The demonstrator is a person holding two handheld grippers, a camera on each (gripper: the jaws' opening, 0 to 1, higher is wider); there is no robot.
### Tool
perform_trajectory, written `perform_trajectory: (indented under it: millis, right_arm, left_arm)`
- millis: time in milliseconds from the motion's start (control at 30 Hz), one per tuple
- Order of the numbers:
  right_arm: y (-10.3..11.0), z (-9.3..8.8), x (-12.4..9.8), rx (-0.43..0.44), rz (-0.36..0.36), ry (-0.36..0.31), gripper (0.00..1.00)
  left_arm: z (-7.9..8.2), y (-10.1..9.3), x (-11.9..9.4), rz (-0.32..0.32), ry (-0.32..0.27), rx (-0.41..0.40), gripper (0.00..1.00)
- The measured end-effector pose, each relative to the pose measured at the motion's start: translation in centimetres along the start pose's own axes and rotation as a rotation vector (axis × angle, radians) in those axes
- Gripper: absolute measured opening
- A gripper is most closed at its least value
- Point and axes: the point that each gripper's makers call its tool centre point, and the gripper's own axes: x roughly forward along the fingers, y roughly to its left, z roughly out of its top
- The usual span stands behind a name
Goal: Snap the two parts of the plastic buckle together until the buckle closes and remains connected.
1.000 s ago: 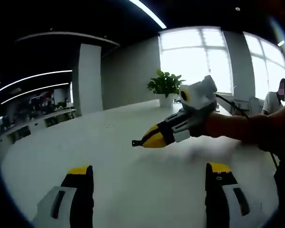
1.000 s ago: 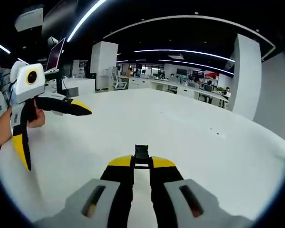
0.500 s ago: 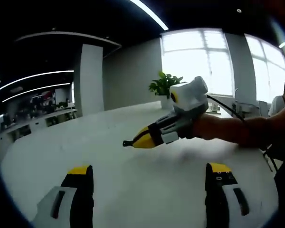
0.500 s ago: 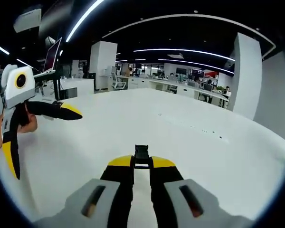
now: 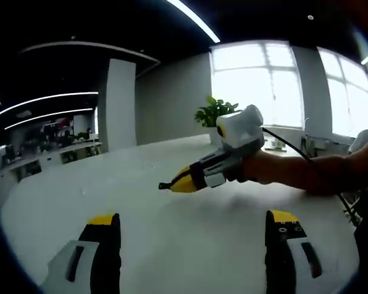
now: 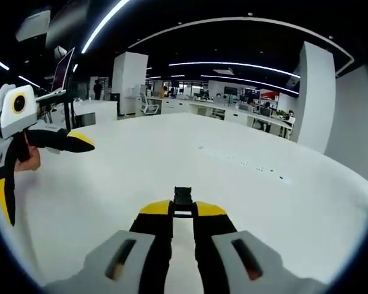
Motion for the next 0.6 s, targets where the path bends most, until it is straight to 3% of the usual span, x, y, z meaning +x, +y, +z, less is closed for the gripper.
perform_trajectory:
  millis: [600]
  right_arm:
    - [-1.0,1.0,2.1,0.020,-0.017,-0.007,0.11]
  left_arm:
    - [-0.1,0.0,-0.1,-0.008,0.007,0.002,1.00]
